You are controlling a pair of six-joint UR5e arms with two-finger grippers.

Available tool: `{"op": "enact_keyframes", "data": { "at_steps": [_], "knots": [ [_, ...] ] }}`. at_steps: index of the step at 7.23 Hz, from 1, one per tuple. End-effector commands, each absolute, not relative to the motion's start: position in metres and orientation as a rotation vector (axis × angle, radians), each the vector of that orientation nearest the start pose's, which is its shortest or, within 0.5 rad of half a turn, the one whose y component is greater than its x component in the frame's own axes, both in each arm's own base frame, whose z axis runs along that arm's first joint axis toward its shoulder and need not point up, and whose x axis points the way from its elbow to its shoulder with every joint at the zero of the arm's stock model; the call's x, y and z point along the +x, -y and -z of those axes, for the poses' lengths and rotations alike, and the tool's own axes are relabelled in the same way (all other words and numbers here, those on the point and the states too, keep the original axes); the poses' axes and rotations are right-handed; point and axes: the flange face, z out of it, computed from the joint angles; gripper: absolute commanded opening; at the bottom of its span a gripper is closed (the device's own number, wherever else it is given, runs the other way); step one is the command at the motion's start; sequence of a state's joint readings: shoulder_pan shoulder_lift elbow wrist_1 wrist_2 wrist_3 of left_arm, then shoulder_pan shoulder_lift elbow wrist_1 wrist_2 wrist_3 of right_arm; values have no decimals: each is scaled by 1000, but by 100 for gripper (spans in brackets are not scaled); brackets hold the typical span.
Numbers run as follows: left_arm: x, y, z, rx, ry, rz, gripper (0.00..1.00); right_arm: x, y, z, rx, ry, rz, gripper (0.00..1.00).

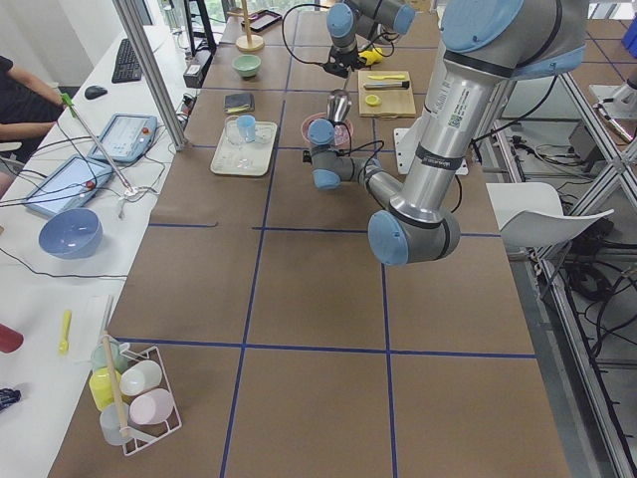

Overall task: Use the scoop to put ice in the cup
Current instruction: 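Carry the scoop over the pink bowl with the right gripper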

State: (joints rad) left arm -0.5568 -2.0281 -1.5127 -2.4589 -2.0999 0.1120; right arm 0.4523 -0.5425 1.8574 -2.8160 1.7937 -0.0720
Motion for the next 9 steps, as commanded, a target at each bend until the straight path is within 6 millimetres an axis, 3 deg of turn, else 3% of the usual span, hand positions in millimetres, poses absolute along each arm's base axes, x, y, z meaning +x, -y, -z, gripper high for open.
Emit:
{"op": "enact_keyframes", "data": {
  "at_steps": [1, 4, 6, 9],
  "knots": [
    [515, 419, -318, 1011, -1036, -1275, 100, -471, 351, -97, -56, 224, 1201, 0],
    [514, 419, -317, 1016, -1038, -1275, 100, -485, 350, -116, -29, 242, 1216, 0],
    [514, 419, -315, 1019, -1040, -1276, 100, -492, 354, -141, -3, 263, 1215, 0],
    [513, 418, -314, 1021, -1042, -1275, 100, -491, 353, -164, 13, 278, 1217, 0]
  ]
}}
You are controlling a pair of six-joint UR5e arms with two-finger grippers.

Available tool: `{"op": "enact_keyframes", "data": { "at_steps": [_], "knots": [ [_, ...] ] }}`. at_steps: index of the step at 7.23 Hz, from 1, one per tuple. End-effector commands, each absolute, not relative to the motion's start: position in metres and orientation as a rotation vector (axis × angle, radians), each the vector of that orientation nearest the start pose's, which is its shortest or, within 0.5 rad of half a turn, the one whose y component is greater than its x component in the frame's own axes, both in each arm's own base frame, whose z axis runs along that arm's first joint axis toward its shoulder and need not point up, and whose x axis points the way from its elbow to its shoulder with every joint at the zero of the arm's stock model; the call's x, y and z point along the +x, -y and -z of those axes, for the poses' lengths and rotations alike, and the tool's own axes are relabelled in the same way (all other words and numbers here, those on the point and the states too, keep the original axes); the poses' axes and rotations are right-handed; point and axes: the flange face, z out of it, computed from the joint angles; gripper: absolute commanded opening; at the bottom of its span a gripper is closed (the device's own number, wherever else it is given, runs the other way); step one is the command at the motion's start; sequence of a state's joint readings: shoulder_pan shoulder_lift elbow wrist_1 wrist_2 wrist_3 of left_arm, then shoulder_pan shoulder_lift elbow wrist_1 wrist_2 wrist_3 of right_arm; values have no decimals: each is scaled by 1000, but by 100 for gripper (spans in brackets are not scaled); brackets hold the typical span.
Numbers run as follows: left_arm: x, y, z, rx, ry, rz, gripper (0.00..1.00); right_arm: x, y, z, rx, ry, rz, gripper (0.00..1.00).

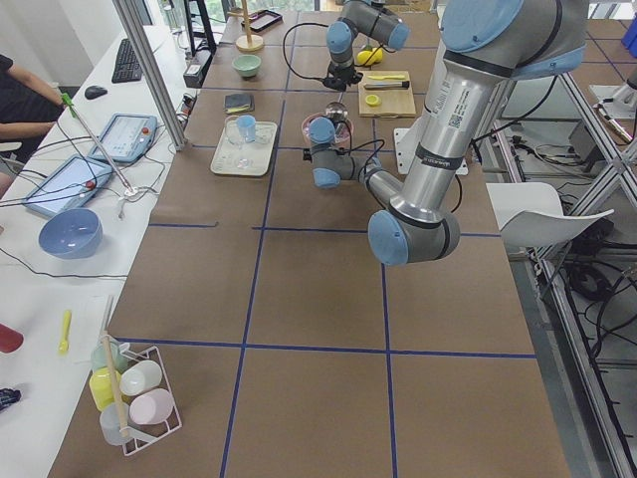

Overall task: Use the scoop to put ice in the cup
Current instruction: 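Carry the scoop over the pink bowl with the right gripper, then push the scoop into the ice cubes with the right gripper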

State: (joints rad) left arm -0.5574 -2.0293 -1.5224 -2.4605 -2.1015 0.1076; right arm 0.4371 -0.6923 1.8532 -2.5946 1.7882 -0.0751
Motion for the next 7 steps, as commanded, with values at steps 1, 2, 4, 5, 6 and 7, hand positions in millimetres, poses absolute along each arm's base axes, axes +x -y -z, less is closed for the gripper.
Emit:
{"op": "enact_keyframes", "data": {
  "at_steps": [1, 2, 4, 5, 6, 7],
  "knots": [
    [515, 418, -311, 1025, -1044, -1276, 100, -491, 353, -166, 18, 282, 1218, 0],
    [515, 418, -310, 1026, -1045, -1276, 100, -492, 353, -168, 27, 292, 1217, 0],
    [516, 419, -306, 1030, -1047, -1275, 100, -496, 354, -180, 36, 321, 1217, 0],
    [516, 419, -306, 1033, -1047, -1276, 100, -497, 353, -180, 49, 349, 1215, 0],
    [516, 419, -306, 1033, -1047, -1276, 100, -498, 355, -179, 66, 372, 1210, 0],
    [516, 419, -305, 1034, -1049, -1277, 100, -492, 352, -186, 75, 386, 1204, 0]
  ]
}}
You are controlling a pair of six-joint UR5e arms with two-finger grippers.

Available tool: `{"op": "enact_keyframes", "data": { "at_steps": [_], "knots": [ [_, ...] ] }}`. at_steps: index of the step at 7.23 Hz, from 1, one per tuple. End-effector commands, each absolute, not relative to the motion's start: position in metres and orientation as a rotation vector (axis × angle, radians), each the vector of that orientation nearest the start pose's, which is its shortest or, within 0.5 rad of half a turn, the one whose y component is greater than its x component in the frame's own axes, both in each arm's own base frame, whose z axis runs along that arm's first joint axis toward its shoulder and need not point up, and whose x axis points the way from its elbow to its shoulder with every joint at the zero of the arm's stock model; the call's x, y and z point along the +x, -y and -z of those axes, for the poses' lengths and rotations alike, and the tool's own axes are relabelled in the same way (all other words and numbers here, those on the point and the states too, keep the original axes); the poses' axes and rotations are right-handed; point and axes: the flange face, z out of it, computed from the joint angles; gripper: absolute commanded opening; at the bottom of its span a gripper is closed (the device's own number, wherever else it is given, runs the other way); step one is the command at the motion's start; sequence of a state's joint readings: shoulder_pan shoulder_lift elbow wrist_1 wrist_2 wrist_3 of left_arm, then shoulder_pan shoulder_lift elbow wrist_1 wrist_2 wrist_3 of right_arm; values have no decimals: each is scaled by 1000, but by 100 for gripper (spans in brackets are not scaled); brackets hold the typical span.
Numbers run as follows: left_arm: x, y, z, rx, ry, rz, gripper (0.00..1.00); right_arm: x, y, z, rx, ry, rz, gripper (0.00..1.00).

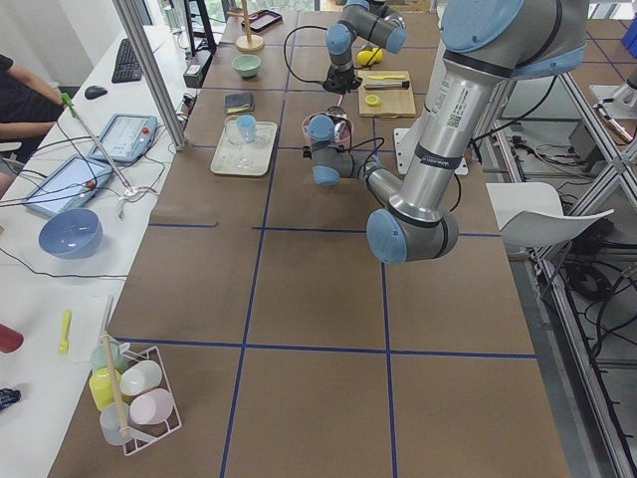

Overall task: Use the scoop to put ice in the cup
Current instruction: 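Push the scoop into the ice cubes with the right gripper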

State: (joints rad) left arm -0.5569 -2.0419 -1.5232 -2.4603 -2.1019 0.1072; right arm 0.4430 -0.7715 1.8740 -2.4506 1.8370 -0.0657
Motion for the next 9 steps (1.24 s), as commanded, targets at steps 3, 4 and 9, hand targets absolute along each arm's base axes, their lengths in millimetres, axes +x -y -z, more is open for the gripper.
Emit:
{"op": "enact_keyframes", "data": {
  "at_steps": [3, 4, 9],
  "knots": [
    [515, 418, -303, 1027, -1057, -1267, 100, -473, 344, -207, 135, 480, 1205, 0],
    [514, 417, -300, 1034, -1060, -1266, 100, -473, 344, -206, 136, 491, 1204, 0],
    [514, 417, -298, 1037, -1061, -1266, 100, -470, 354, -207, 184, 589, 1166, 0]
  ]
}}
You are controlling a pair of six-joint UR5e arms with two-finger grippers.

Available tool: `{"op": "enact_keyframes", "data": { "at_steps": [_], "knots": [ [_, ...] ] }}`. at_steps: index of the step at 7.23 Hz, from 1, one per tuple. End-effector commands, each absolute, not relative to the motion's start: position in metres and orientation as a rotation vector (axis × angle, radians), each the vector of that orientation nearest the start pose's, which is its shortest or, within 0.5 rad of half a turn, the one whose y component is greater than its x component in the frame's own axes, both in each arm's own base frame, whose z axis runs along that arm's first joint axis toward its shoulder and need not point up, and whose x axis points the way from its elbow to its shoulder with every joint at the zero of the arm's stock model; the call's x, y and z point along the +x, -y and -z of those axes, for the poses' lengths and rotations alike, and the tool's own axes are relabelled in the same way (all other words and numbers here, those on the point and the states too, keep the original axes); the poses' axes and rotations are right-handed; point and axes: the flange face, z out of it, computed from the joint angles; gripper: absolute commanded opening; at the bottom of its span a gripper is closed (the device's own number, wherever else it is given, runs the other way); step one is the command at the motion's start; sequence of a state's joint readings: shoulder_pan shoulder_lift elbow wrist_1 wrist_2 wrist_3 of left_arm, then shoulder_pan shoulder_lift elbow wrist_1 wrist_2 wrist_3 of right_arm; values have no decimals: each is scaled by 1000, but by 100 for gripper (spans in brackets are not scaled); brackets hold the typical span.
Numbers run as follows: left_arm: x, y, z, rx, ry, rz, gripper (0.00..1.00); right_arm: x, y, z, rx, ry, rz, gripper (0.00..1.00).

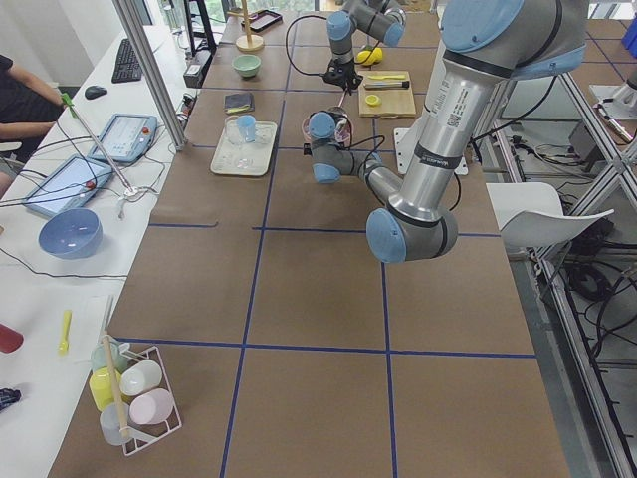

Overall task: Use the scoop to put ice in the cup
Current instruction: 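Push the scoop into the ice cubes with the right gripper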

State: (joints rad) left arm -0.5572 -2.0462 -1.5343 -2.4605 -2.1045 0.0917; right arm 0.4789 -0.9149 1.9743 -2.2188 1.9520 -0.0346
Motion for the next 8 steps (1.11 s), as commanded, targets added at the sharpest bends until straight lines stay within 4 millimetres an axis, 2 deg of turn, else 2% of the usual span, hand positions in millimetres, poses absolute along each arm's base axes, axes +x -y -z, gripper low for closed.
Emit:
{"op": "enact_keyframes", "data": {
  "at_steps": [1, 2, 8],
  "knots": [
    [513, 418, -297, 1039, -1061, -1265, 100, -471, 353, -224, 209, 622, 1140, 0],
    [513, 418, -299, 1036, -1060, -1265, 100, -471, 353, -230, 229, 643, 1141, 0],
    [512, 417, -295, 1042, -1063, -1266, 100, -459, 347, -224, 231, 681, 1117, 0]
  ]
}}
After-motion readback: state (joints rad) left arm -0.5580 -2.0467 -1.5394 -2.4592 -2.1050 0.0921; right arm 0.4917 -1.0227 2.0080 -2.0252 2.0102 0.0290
